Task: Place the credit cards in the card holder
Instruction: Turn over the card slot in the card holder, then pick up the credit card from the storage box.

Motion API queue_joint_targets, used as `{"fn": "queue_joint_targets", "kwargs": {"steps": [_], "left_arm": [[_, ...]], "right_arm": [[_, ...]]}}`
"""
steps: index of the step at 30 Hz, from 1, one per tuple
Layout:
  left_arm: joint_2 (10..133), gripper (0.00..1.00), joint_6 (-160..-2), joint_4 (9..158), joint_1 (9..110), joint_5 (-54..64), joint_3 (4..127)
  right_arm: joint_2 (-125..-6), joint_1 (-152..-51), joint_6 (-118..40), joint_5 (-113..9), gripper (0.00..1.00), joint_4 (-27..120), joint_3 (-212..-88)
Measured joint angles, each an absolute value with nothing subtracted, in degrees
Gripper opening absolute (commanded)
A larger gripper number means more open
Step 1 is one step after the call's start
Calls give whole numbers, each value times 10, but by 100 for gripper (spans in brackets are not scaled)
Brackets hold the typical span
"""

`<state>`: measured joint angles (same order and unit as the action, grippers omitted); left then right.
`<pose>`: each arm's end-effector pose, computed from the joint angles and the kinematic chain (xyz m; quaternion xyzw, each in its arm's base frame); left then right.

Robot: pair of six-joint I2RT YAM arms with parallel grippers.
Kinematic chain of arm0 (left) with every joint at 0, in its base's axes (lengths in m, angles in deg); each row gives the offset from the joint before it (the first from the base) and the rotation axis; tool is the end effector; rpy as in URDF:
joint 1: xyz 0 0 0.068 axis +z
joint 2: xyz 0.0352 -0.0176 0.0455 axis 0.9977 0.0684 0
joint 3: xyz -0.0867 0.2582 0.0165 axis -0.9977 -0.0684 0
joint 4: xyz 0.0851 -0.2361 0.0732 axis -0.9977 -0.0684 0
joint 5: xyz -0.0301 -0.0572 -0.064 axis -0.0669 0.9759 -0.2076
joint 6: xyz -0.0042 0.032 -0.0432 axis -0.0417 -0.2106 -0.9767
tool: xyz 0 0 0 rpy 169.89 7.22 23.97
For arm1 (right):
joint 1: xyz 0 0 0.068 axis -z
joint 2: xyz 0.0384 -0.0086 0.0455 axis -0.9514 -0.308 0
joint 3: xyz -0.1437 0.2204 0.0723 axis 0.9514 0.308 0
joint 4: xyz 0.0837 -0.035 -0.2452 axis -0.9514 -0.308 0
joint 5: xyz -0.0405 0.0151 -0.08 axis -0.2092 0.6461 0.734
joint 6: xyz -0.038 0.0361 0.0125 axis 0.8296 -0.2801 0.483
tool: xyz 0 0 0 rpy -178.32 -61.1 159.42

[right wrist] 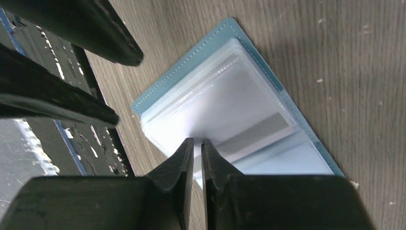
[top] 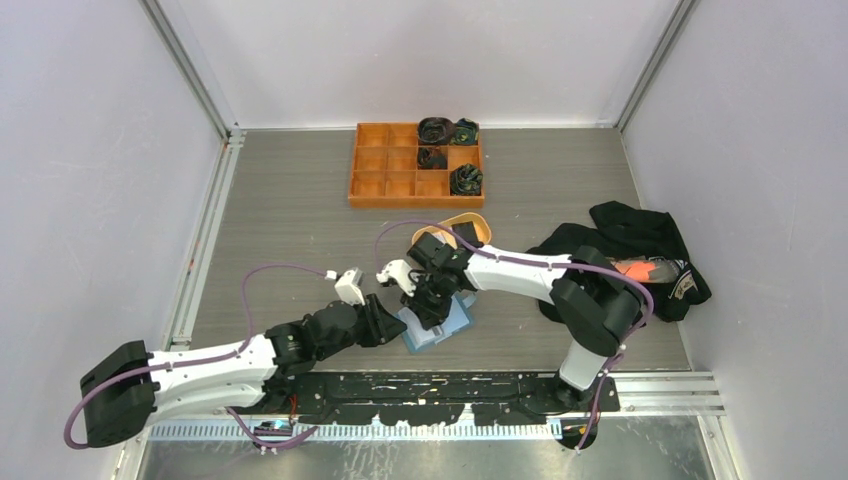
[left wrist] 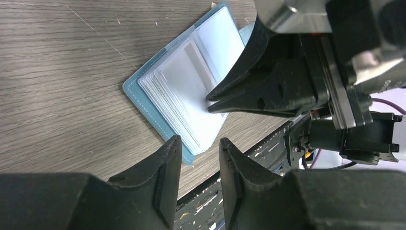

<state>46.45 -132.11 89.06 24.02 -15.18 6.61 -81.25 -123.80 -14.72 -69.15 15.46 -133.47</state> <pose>0.0898 -0.1539 0.1650 -0.0611 0.8555 -0.4081 0.3127 0.1866 0.2605 0.1723 -0.5766 0.7706 0.2506 0.1042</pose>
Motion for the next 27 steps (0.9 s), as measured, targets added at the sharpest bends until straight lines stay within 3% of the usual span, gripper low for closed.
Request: {"fn": "queue_joint_targets", "kwargs": {"steps": [7,14,22,27], "left_arm": [[479,36,-1331,895,240,-152,66],[487,39,-1332,902,240,-151,66],[454,69,-1330,914,240,-155,64],[436,87,-1325,920,240,-166,60]], "right_arm": [[-824,-1242,-158,-704,20,143,-1355],[-767,-1157,-151,-782,41,104,-1361],[-599,-1039,-159,-818,73,121,-1355],[-581,-1004,-172,-809,98,130,-1353]]}}
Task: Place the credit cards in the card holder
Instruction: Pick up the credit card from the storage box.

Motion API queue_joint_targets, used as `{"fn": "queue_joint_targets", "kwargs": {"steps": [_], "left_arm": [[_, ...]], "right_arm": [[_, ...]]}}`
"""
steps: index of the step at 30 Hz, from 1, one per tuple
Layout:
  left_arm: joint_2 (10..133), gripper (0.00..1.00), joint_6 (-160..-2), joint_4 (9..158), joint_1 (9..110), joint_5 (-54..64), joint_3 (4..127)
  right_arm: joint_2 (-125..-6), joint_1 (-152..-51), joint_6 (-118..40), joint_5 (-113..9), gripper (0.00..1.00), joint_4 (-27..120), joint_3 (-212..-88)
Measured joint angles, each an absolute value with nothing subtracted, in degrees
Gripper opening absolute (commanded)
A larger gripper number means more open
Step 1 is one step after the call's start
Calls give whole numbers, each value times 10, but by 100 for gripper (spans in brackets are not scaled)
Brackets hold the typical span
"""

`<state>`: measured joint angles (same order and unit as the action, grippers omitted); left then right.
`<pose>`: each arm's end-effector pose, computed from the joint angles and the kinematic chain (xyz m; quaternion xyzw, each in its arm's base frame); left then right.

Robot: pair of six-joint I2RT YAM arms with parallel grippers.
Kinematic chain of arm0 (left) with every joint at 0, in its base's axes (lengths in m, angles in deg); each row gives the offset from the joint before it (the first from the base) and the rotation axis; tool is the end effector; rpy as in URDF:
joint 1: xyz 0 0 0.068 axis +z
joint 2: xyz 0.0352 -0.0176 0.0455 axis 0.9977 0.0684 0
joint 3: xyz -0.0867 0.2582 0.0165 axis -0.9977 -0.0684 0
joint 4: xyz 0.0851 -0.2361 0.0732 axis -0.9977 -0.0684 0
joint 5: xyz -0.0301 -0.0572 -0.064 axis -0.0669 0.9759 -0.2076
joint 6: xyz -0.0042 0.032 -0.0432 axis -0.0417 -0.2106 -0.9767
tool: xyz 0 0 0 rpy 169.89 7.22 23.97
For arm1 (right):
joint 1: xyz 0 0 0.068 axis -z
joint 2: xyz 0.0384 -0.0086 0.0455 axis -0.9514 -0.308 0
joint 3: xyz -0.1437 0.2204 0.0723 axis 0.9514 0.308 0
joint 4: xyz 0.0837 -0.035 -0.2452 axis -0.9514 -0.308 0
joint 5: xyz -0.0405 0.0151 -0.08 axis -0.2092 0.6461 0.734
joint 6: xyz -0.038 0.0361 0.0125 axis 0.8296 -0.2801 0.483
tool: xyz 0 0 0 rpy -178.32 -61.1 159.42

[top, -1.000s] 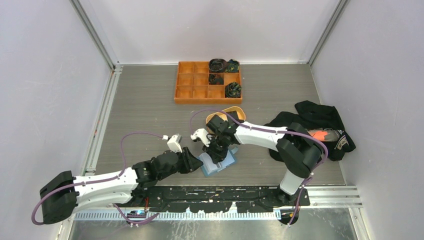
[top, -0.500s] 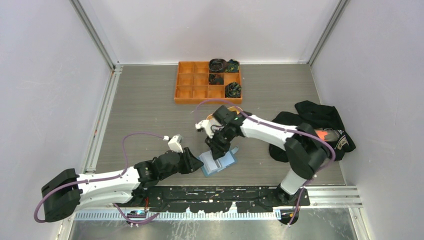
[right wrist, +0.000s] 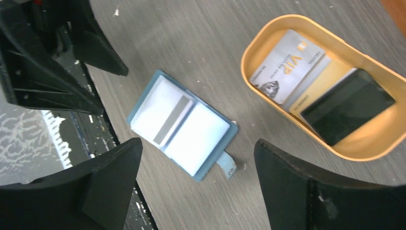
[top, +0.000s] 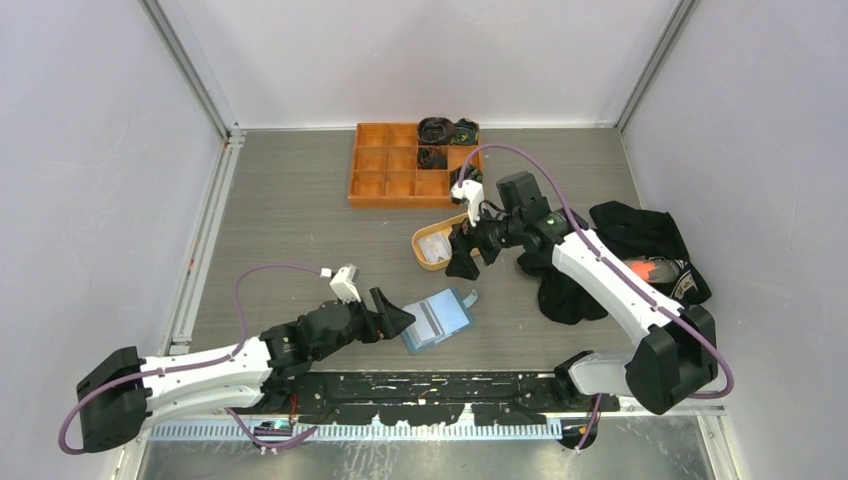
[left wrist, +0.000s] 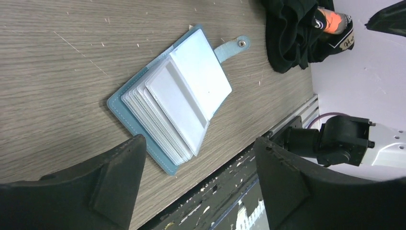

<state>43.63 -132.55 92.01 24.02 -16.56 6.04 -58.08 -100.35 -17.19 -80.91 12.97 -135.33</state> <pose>0.0897 -0.1518 0.1746 -0.0747 0.8302 -0.4393 0.3350 0.2272 0.1462 0.2957 -0.4316 0.7802 0.3280 0.3123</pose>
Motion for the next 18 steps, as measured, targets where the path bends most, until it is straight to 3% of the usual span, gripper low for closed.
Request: {"fn": "queue_joint_targets", "kwargs": {"steps": [2,8,18], "left_arm": [[434,93,-1318,921,240,-174,60],[433,99,-1286,921,246,-197,60],[478,100,-1205,957,290,-204,103]], "right_arm": [[-583,-995,-177,-797,100,130,-1353],[-610,-980,-206,-727,100,132,-1371],[-715,-955,-206,-743,100,114,-1477]]}}
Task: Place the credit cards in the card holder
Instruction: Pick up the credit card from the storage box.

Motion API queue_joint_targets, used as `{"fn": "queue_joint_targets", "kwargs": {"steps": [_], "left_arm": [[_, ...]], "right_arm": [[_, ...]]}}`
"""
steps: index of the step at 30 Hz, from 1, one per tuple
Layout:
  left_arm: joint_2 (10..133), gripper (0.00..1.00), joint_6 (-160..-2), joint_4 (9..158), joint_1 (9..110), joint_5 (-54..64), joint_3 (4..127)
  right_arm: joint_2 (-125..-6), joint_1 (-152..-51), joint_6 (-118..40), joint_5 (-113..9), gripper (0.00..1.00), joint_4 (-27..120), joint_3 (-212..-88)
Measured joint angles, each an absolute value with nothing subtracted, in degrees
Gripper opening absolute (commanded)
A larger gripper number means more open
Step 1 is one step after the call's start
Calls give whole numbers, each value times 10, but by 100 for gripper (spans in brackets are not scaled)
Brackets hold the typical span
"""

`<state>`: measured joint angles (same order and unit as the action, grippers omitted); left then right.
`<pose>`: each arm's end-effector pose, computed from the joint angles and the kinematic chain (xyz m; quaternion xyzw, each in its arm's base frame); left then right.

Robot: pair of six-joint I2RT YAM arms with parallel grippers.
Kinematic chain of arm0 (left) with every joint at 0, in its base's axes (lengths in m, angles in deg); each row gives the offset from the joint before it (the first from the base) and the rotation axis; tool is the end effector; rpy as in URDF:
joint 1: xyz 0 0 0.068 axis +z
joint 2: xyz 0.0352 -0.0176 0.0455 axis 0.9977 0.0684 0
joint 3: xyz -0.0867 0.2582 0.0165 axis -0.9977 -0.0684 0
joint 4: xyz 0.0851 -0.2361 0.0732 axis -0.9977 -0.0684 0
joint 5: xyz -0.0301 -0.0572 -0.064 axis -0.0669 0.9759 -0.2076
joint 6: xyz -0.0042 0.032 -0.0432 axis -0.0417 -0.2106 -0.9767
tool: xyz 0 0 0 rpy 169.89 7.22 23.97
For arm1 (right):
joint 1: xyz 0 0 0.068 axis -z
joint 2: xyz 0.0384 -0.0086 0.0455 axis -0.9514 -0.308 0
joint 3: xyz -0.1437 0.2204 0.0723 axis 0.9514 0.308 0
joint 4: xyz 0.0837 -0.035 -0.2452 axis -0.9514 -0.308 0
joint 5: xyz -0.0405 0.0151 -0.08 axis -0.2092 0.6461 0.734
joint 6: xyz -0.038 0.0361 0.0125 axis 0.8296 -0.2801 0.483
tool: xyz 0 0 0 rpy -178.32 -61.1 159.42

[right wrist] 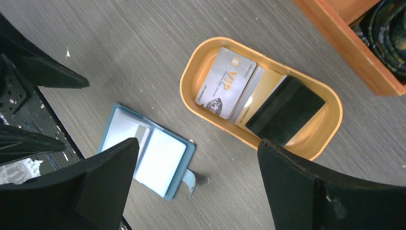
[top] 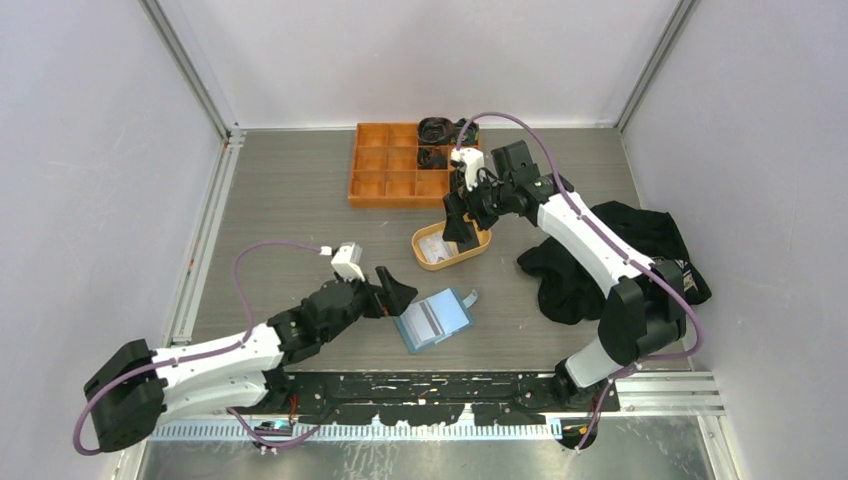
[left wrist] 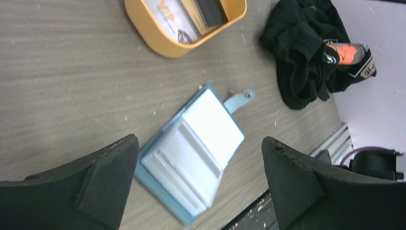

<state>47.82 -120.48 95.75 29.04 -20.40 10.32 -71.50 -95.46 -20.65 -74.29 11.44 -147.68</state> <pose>0.1137 -0.1563 0.1945 -0.0469 0.8120 -0.3903 0.4314 0.2943 0.1465 0.2961 -0.3560 0.8392 0.2734 0.3071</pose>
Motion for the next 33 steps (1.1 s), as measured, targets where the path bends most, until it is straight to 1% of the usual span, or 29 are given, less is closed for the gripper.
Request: {"fn": "queue_joint_targets", "kwargs": {"steps": [8,14,17,21,25,26,33], "left_arm": [[617,99,-1168,1018,369,-145,164],[703,98,-1160,1043,408,-101,212],[744,93,-1159,1052,416,-95,244],[798,81,-1165,1062,425,-84,277],[837,78,-1166,1062,434,-80,292],[840,77,-1166,1061,436,-82,292],[861,67,-1165,1064,442,-101,292]], "right_arm": [[-748,-953,-232,-781,100,147,-1523],[-824,-952,-260,-820,99,157,-1555],[-855,-948,-274,-826,99,152,-1555],[-891,-936,-295,-827,98,153,-1555],[-926,-929,-318,-814,92,153,-1555],[-933,-928,-325,-810,89,155,-1555],[-975,-932,-370,-785,66,175,-1555]]}}
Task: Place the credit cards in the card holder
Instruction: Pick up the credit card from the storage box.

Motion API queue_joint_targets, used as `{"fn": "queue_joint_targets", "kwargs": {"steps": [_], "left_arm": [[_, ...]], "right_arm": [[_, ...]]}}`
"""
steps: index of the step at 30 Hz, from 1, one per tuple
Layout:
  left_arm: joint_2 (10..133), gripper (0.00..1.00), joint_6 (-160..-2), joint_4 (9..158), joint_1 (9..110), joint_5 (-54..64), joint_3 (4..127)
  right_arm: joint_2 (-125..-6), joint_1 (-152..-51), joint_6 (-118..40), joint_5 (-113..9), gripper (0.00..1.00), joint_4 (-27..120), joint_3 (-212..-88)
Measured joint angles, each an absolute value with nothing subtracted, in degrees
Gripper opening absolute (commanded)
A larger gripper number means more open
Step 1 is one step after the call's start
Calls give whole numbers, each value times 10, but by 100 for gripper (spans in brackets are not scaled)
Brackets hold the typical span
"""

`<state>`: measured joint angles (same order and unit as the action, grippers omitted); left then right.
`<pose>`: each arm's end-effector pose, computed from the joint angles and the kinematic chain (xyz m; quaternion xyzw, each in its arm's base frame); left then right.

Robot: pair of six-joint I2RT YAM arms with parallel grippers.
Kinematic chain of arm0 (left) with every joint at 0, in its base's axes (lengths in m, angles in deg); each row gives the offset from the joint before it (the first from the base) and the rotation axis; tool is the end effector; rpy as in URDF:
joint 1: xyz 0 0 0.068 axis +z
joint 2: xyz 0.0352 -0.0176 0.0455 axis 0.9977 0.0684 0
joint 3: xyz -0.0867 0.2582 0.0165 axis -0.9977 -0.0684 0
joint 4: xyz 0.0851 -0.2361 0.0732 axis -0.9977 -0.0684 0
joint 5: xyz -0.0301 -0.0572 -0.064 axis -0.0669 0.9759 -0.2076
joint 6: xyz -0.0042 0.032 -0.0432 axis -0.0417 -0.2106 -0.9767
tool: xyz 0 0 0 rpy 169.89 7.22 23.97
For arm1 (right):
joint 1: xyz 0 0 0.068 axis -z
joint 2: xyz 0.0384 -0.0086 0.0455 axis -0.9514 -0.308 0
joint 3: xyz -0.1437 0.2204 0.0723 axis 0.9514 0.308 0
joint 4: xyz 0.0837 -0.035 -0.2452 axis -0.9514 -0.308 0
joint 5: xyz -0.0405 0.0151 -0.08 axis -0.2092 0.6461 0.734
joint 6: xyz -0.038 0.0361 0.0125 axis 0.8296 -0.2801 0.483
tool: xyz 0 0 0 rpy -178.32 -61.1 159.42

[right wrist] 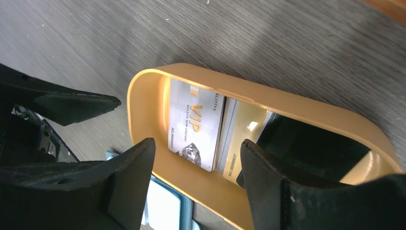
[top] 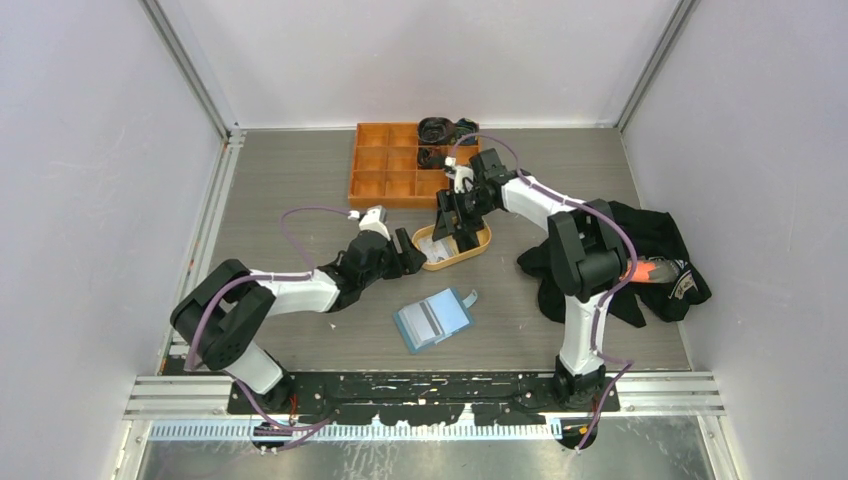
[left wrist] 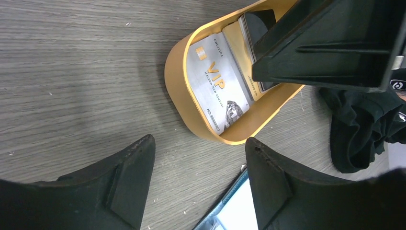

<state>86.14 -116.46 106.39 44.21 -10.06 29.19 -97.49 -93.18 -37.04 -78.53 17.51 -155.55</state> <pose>0.2319 -0.2023 0.1629 -0.0725 0.8557 -0.3219 0.3986 0.3784 0.1674 0.1851 -0.2012 0.9082 0.3279 0.1646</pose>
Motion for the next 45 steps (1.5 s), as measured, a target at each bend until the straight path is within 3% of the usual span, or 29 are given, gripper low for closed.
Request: {"fn": "queue_joint_targets", "kwargs": {"steps": [5,17,23,31,45], "left_arm": [[875,54,-1163,1083,443,-102,289],[893,35,-1157,1116,444,-95,287],[905,32,-1152,1133,444,-83,287],[908,26,-1150,1134,446,-79,286],[909,24,-1150,1137,452,-79,286]], "right_arm": [[-999,-948,-385,-770,60,179,-1555],[-1019,-976,-390,-709,60,181,-1584],[-1028,-978,-399,-720,59,182,-1594],[-1031,-976,-427,-783,50,185,-1594],[-1030,-946,-506,-905,40,239,-1576]]}}
